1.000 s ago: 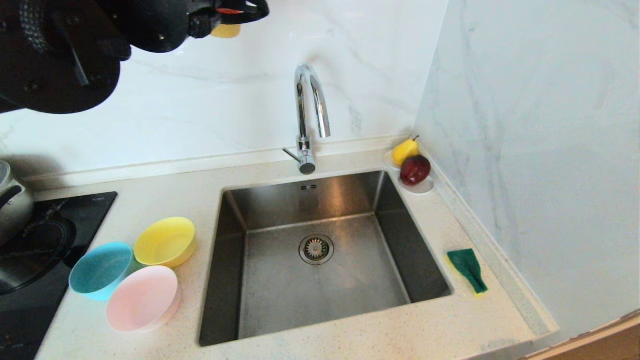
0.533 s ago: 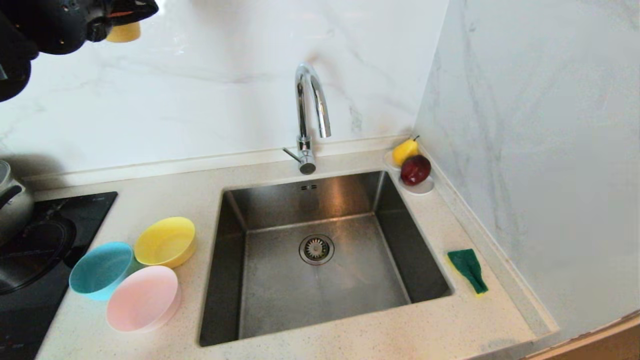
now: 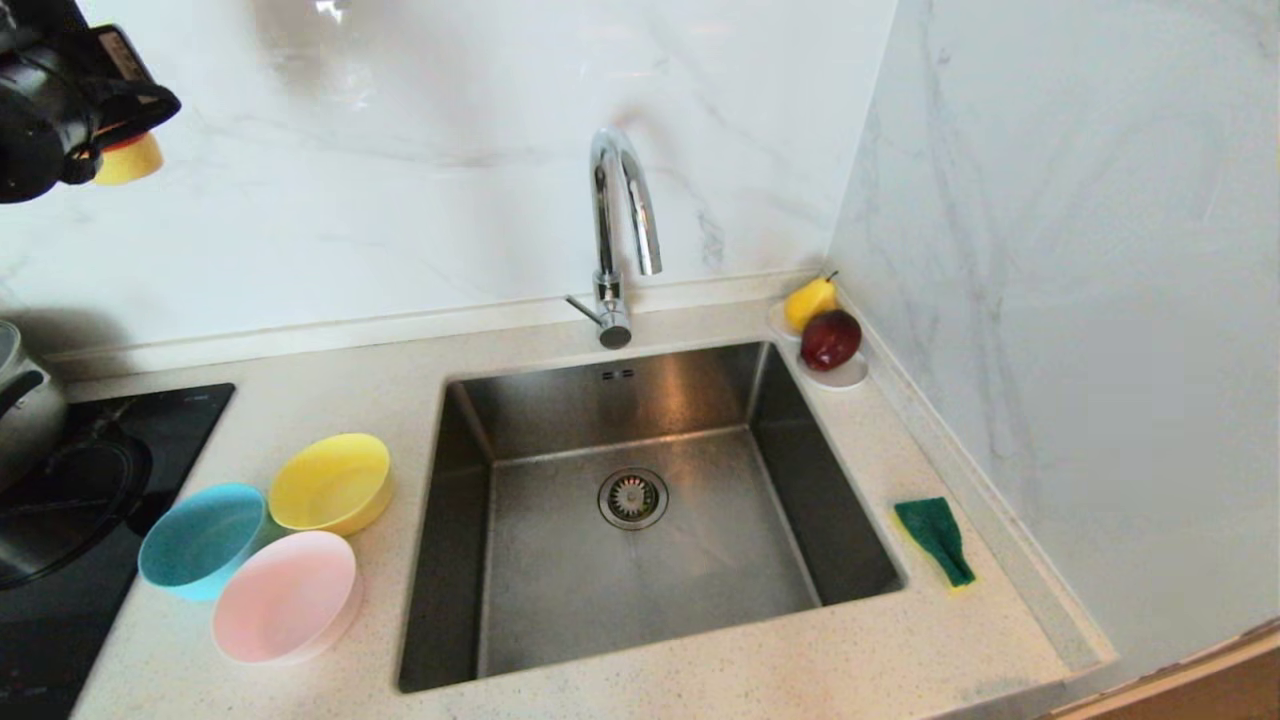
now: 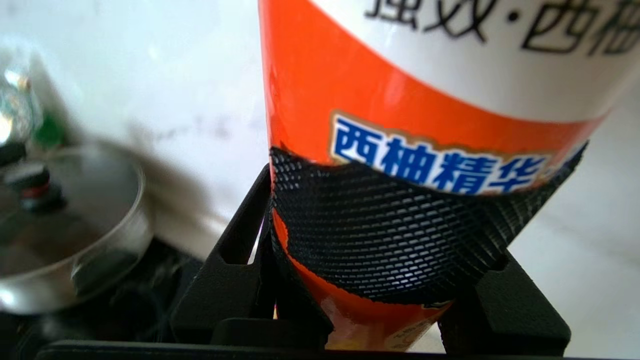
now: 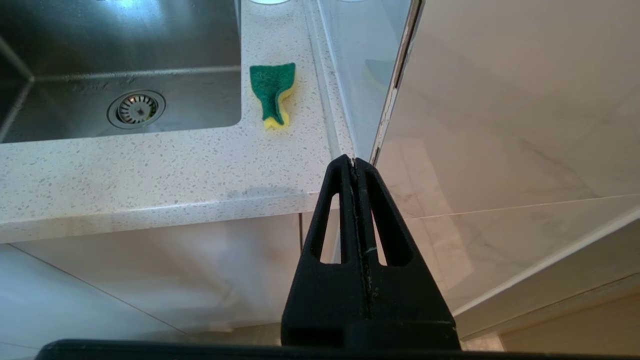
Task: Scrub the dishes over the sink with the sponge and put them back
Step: Place the dish soap on the table
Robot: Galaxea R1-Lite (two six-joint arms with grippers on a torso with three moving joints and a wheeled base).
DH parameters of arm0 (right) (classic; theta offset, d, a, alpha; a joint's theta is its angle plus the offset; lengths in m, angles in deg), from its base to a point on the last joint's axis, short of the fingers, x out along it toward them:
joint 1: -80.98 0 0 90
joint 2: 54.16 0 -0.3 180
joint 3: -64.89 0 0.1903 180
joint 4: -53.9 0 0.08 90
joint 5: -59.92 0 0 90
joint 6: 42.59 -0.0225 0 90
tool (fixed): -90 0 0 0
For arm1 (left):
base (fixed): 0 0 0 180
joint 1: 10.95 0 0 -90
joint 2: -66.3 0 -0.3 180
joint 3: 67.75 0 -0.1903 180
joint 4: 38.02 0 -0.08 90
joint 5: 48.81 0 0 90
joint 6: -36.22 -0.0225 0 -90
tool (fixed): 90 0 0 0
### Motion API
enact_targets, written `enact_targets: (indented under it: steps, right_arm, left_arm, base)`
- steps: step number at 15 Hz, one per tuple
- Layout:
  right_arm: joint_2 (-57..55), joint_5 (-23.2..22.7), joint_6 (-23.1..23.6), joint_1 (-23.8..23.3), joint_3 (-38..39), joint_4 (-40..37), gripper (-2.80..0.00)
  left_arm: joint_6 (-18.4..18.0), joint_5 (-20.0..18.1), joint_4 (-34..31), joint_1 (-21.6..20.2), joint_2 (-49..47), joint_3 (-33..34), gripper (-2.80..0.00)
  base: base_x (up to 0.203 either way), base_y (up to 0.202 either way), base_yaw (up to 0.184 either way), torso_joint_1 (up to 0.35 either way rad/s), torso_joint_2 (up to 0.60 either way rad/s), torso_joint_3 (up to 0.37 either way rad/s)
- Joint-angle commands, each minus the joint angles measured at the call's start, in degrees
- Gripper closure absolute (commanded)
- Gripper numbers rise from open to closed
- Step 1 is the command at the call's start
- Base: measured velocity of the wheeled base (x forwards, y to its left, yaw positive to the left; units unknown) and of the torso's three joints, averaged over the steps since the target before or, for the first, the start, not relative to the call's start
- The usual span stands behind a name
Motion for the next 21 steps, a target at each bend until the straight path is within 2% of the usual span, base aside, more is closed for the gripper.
enact_targets:
  steps: [1,6,9,11,14,21]
  right_arm:
    - [0.0,0.0,0.0,0.0,0.0,0.0,0.0]
    - [0.0,0.0,0.0,0.0,0.0,0.0,0.0]
    - [0.0,0.0,0.0,0.1,0.0,0.0,0.0]
    - [0.0,-0.1,0.0,0.1,0.0,0.0,0.0]
    - [0.0,-0.1,0.0,0.1,0.0,0.0,0.0]
    - [0.0,0.0,0.0,0.1,0.0,0.0,0.0]
  left_arm:
    - [1.0,-0.7,0.1,-3.9,0.2,3.2,0.0]
    - [1.9,-0.9,2.3,-11.0,-4.0,9.9,0.0]
    - [1.7,0.5,13.0,-11.7,-8.4,13.2,0.0]
    - [0.6,2.9,21.1,-11.8,-12.2,15.5,0.0]
    - [0.0,4.7,29.2,-11.8,-18.4,16.6,0.0]
    - [0.2,6.2,38.1,-11.8,-28.6,13.5,0.0]
  base:
    - [0.0,0.0,0.0,0.0,0.0,0.0]
    - [0.0,0.0,0.0,0.0,0.0,0.0]
    - [0.0,0.0,0.0,0.0,0.0,0.0]
    - [0.0,0.0,0.0,0.0,0.0,0.0]
    - [0.0,0.0,0.0,0.0,0.0,0.0]
    - [0.0,0.0,0.0,0.0,0.0,0.0]
